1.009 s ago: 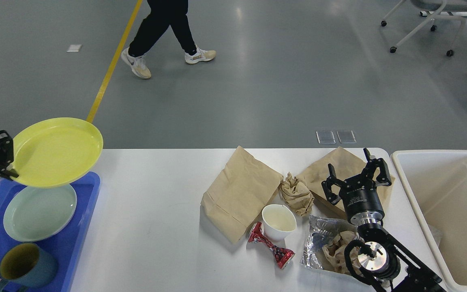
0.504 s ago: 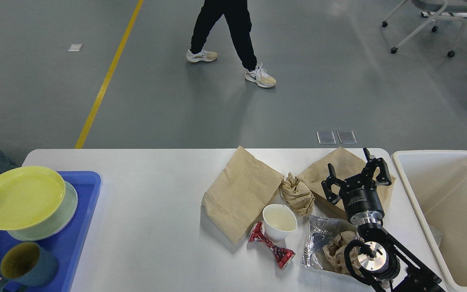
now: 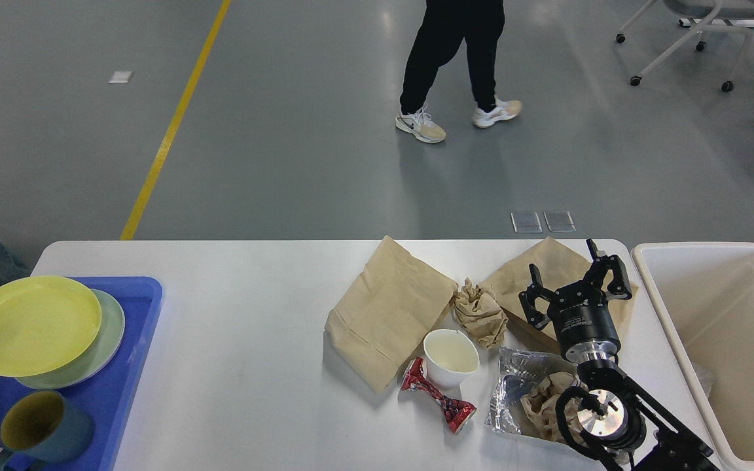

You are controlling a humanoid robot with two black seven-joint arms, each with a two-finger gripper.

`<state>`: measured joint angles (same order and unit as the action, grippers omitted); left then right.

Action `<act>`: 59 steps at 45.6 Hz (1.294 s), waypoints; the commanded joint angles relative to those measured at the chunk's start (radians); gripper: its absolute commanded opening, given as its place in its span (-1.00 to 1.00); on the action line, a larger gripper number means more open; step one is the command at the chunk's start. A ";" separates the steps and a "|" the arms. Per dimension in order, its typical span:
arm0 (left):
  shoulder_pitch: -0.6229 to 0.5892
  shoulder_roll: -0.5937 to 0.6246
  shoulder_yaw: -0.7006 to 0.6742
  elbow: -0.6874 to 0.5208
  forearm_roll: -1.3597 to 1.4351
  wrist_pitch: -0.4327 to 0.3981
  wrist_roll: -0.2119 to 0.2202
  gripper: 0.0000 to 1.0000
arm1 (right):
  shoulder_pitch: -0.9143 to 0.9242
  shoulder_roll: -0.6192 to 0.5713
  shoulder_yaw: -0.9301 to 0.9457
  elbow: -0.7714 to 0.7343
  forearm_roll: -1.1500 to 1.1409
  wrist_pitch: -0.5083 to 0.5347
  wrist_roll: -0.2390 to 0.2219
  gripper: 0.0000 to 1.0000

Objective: Tidy desktop
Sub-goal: 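Lower the yellow plate onto the green plate and release, then raise the left gripper out of the tray and hold it above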

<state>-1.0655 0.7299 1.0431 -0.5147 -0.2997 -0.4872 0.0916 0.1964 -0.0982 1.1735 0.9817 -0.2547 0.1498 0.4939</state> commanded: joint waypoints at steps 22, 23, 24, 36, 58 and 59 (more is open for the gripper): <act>0.007 -0.032 -0.038 -0.005 -0.001 0.001 0.045 -1.00 | 0.000 0.000 0.000 0.000 0.000 -0.001 0.000 1.00; 0.007 -0.032 -0.038 -0.005 -0.001 0.001 0.046 -1.00 | 0.000 0.000 0.000 0.000 0.000 -0.001 0.000 1.00; 0.007 -0.032 -0.038 -0.005 -0.001 -0.001 0.046 -1.00 | 0.000 0.000 0.000 0.000 0.000 -0.001 0.000 1.00; 0.013 -0.032 -0.057 -0.005 0.008 0.021 0.050 -0.54 | 0.000 0.000 0.000 0.000 0.000 -0.001 0.000 1.00; -0.073 -0.015 -0.041 -0.091 0.011 0.056 0.048 0.86 | 0.000 0.000 0.000 -0.001 0.000 0.000 0.000 1.00; -0.080 -0.012 -0.040 -0.091 0.011 0.056 0.048 0.87 | 0.000 0.000 0.000 0.000 0.000 -0.001 0.000 1.00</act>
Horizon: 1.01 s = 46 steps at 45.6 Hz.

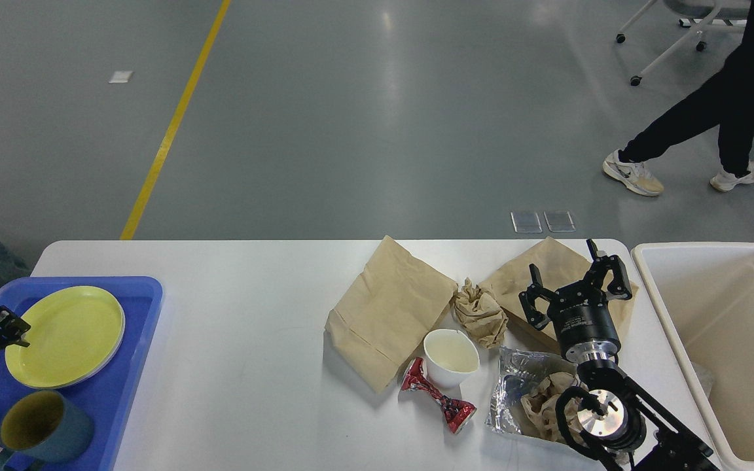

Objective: Tidy desktop
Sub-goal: 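Raise the left gripper out of the tray and hold it above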

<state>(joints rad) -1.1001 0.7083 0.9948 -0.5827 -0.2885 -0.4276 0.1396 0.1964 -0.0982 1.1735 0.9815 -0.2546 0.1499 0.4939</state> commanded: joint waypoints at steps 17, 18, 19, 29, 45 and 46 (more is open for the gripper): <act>-0.236 0.063 0.107 -0.025 0.000 -0.092 0.000 0.91 | 0.000 0.000 0.000 -0.001 0.000 0.000 0.000 1.00; -0.244 0.063 0.107 -0.025 -0.001 -0.103 0.000 0.91 | 0.000 0.000 0.000 -0.001 0.000 0.000 0.000 1.00; -0.254 0.063 0.099 -0.025 -0.001 -0.112 0.000 0.91 | 0.000 0.000 0.000 0.000 0.000 0.000 0.000 1.00; -0.299 0.105 -0.148 -0.040 -0.004 -0.235 -0.003 0.92 | 0.001 0.000 0.000 0.000 0.000 0.000 0.000 1.00; 0.054 0.240 -0.918 -0.082 -0.003 -0.344 -0.023 0.92 | 0.000 0.000 0.000 -0.001 0.000 -0.001 0.000 1.00; 0.081 0.231 -0.965 -0.082 -0.004 -0.344 -0.023 0.92 | 0.000 0.000 0.000 0.000 0.000 -0.001 0.000 1.00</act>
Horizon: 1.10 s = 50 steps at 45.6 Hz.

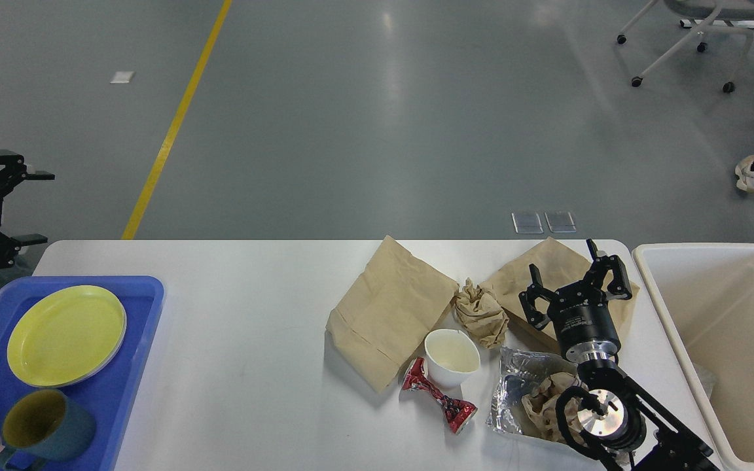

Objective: Tidy desktop
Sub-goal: 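Raise the left gripper out of the tray and hold it above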

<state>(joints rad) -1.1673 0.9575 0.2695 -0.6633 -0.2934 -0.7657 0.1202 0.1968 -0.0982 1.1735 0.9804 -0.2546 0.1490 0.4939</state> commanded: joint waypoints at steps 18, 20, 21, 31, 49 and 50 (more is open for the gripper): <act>0.461 -0.364 -0.958 0.131 -0.007 0.026 -0.025 0.92 | 0.000 0.000 0.000 0.001 0.000 0.000 0.000 1.00; 0.495 -0.391 -1.024 0.145 -0.007 0.042 -0.034 0.92 | 0.000 0.000 0.000 0.001 0.000 0.000 0.000 1.00; 0.508 -0.401 -1.056 0.146 -0.007 0.051 -0.039 0.92 | 0.000 0.000 0.000 0.001 0.000 0.001 0.000 1.00; 0.552 -0.448 -1.337 0.146 -0.007 0.083 -0.063 0.92 | 0.000 0.000 0.000 0.001 0.000 0.001 0.000 1.00; 0.689 -0.660 -1.435 0.154 -0.003 0.082 -0.065 0.92 | 0.000 0.000 0.000 0.001 0.000 0.001 0.000 1.00; 0.693 -0.666 -1.434 0.154 -0.003 0.082 -0.065 0.92 | 0.000 0.000 0.000 0.001 0.000 0.000 0.000 1.00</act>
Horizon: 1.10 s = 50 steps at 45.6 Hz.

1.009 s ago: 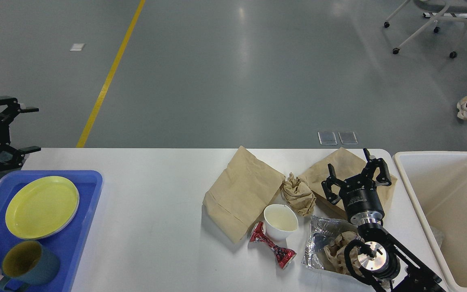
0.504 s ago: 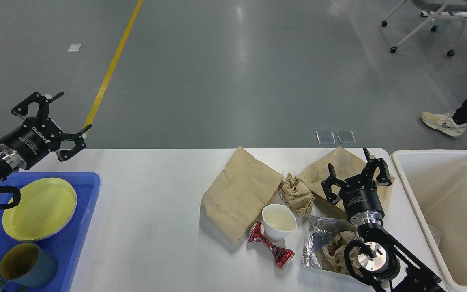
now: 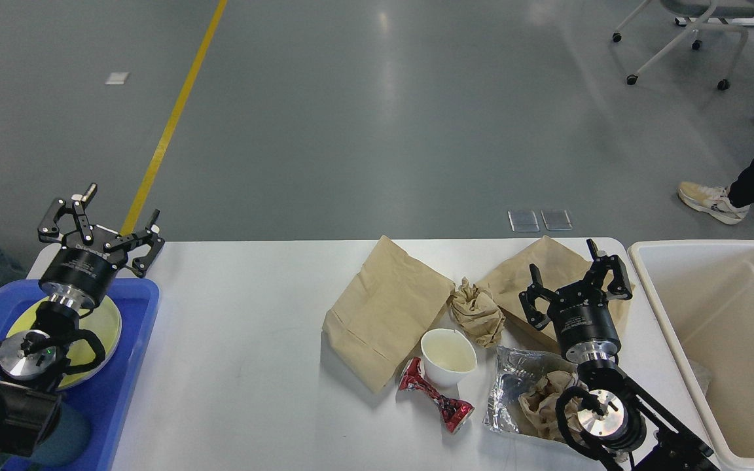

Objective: Tidy desktop
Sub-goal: 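Raise the left gripper out of the tray and hold it above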

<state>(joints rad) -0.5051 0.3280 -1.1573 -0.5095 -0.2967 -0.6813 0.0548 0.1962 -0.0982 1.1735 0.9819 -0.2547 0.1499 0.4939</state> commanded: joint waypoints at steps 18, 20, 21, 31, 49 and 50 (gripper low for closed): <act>-0.003 0.026 0.011 -0.009 0.004 -0.020 0.014 0.92 | 0.000 0.000 0.000 0.000 0.000 0.000 0.000 1.00; 0.005 0.013 0.004 -0.010 0.002 -0.030 0.000 0.93 | 0.000 0.000 0.000 0.000 0.000 0.000 0.000 1.00; 0.010 0.002 0.013 -0.014 0.004 -0.041 0.000 0.92 | 0.000 0.000 0.000 0.000 0.000 0.000 0.000 1.00; 0.103 -0.032 0.033 -0.061 0.022 -0.109 -0.006 0.93 | 0.000 0.000 0.000 0.000 0.000 -0.001 0.000 1.00; 0.108 -0.036 0.087 -0.144 0.232 0.025 -0.325 0.93 | 0.000 0.000 0.000 0.000 0.000 0.000 0.000 1.00; 0.111 -0.037 0.091 -0.150 0.240 0.022 -0.332 0.93 | 0.000 0.000 0.000 0.000 0.000 0.000 0.000 1.00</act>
<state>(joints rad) -0.4066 0.2910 -1.0973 -0.6161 -0.0961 -0.6537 -0.2277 0.1963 -0.0982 1.1735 0.9812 -0.2546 0.1503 0.4939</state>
